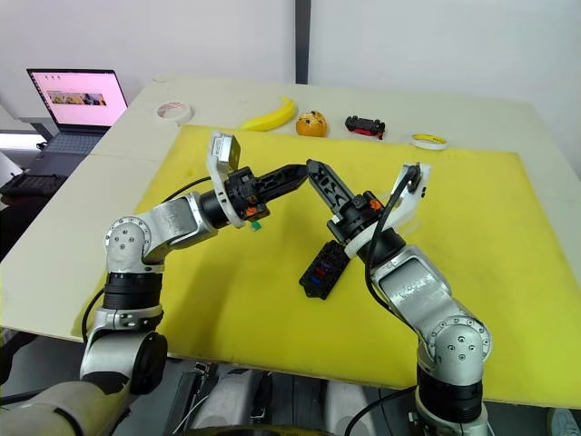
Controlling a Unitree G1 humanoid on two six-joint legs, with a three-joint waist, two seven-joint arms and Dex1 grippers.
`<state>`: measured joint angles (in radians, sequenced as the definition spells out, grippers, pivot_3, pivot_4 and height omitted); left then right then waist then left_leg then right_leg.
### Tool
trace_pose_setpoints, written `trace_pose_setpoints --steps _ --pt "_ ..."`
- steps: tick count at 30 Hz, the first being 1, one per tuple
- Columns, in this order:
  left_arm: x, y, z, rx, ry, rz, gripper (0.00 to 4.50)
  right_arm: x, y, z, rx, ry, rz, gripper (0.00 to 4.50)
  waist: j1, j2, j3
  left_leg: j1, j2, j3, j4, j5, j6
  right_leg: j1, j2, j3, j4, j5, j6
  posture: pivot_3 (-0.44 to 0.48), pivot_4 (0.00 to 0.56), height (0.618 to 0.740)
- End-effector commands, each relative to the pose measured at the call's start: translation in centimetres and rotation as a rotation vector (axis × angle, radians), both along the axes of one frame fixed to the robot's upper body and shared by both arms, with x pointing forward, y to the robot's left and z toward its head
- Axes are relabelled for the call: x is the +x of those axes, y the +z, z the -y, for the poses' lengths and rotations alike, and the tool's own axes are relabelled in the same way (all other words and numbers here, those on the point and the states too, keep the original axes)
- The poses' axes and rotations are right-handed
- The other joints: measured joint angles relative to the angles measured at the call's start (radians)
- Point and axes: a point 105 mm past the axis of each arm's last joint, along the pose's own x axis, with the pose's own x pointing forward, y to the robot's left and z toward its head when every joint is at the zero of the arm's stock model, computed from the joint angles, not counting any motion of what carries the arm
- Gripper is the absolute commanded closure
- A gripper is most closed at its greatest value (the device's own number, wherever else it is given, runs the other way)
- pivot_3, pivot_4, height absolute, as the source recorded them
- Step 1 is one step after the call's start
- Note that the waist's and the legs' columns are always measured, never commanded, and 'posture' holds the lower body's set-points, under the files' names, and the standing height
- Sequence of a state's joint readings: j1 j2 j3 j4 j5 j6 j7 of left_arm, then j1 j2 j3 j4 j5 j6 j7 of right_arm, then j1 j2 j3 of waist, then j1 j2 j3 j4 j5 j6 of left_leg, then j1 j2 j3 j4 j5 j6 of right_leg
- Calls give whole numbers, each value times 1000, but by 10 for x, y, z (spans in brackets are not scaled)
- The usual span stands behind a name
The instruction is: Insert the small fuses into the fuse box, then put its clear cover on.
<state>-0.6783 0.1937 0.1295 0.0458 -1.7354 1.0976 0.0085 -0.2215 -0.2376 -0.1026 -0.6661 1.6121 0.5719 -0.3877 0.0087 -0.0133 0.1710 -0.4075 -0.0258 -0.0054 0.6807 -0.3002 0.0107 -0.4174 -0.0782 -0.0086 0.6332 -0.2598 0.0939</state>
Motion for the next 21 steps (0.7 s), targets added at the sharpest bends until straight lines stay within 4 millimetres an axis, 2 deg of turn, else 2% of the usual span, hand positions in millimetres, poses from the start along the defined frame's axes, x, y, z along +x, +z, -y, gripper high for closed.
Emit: trace_pose_setpoints --steps 1,11,21 --pt "-6 7 0 -19 -25 38 4500 -6 13 -1 19 8 57 1849 0 0 0 0 0 0 0 0 0 0 0 0 0 0 0 0 150 740" --pt "-4 4 -10 -23 -26 26 4500 -6 11 -2 17 14 49 1849 1 0 0 0 0 0 0 0 0 0 0 0 0 0 0 0 150 740" --pt "-6 11 -1 -40 -35 26 4500 -6 8 -6 -5 31 40 1849 1 0 0 0 0 0 0 0 0 0 0 0 0 0 0 0 150 740"
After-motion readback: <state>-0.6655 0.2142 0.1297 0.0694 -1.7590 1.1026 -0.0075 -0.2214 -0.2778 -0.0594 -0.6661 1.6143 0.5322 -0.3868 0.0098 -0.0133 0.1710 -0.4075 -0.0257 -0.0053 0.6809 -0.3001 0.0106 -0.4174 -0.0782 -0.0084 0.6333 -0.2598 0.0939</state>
